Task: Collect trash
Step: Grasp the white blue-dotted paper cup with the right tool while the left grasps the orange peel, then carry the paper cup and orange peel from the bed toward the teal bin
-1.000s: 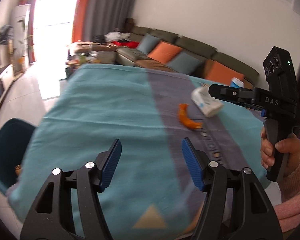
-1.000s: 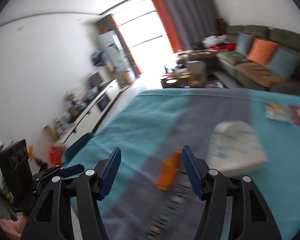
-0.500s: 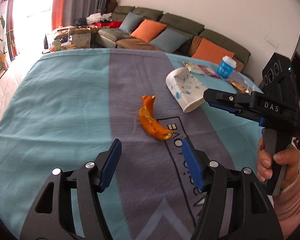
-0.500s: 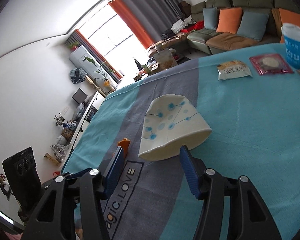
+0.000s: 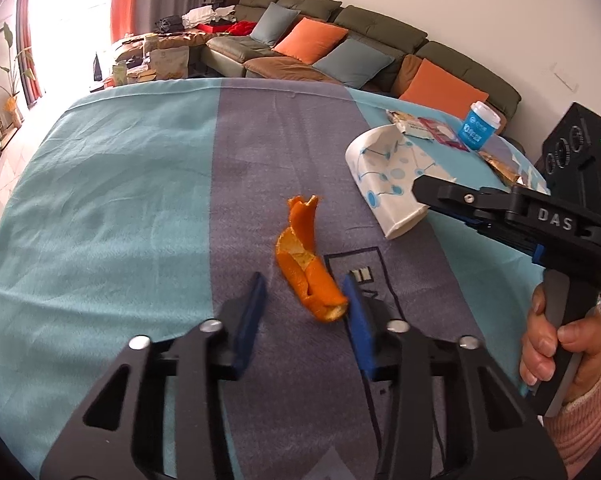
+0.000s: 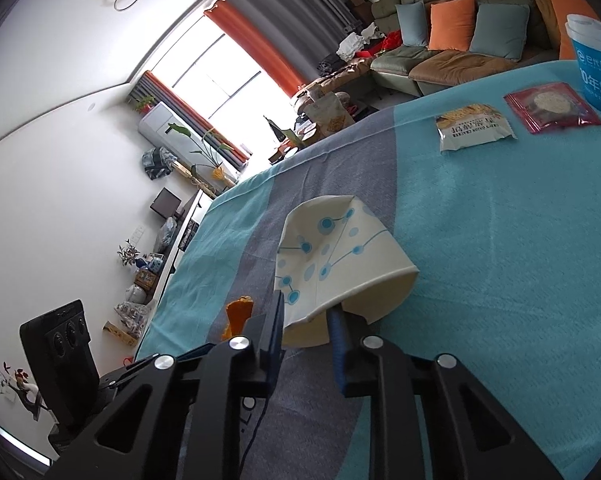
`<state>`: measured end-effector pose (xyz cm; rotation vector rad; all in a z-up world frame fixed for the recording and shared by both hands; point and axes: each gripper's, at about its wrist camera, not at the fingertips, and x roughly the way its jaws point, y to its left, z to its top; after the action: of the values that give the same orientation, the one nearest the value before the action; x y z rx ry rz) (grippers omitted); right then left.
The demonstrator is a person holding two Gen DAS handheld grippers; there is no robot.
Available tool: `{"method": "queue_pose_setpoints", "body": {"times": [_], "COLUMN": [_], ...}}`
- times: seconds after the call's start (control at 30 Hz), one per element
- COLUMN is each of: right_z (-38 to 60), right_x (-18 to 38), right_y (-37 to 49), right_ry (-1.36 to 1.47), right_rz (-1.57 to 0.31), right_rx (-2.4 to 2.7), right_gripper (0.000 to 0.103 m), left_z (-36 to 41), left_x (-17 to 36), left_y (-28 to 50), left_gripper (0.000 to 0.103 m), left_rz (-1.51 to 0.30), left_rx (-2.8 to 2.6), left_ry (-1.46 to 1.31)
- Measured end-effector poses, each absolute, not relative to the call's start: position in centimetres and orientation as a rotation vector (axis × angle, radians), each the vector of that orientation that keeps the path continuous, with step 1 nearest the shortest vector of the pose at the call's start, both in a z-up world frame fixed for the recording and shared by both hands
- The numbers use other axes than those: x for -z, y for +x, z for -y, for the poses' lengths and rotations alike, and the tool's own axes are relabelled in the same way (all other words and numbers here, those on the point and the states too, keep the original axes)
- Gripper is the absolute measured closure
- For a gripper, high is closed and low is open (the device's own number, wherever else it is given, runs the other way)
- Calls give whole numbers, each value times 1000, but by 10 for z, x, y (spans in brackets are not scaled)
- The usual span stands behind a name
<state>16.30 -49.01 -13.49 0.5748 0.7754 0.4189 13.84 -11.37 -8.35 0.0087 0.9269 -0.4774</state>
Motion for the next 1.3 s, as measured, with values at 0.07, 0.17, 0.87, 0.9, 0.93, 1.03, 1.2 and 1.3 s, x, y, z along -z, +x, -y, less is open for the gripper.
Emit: {"method": "queue_pose_setpoints", "body": {"times": [0.07,0.17,0.87,0.9,0.93,1.03,1.2,1.3], "right_z": [489,487,475,473,471,465,456,450], "right_x": [134,132,120,120,119,117,114,112], "right_y": [164,163,158,158,159,159,160,159], "right_ry": [572,564,524,521,520,515,506,497], "right_rz": [-770,-760,-702,-702,-702,-701,-701,-702], "right_rx": [-425,-430,-503,-509,-516,-537,-571,-591], "right_gripper": [90,93,101,101,101,101,101,101], "left_z": [113,110,73,70,66,53,39,29], "left_x": [84,85,75,74,73,68,60,57], "left_y": [140,141,113,111,109,102,92,86], "left_gripper": [76,83,85,85,85,85,85,85], "left_rz": [-925,-928,-868,-863,-860,-846,-825,-814], "left_rx": [471,471,421,411,406,387,358,341], "left_ry": [14,8,-18,-22,-29,-45,-62,-66]}}
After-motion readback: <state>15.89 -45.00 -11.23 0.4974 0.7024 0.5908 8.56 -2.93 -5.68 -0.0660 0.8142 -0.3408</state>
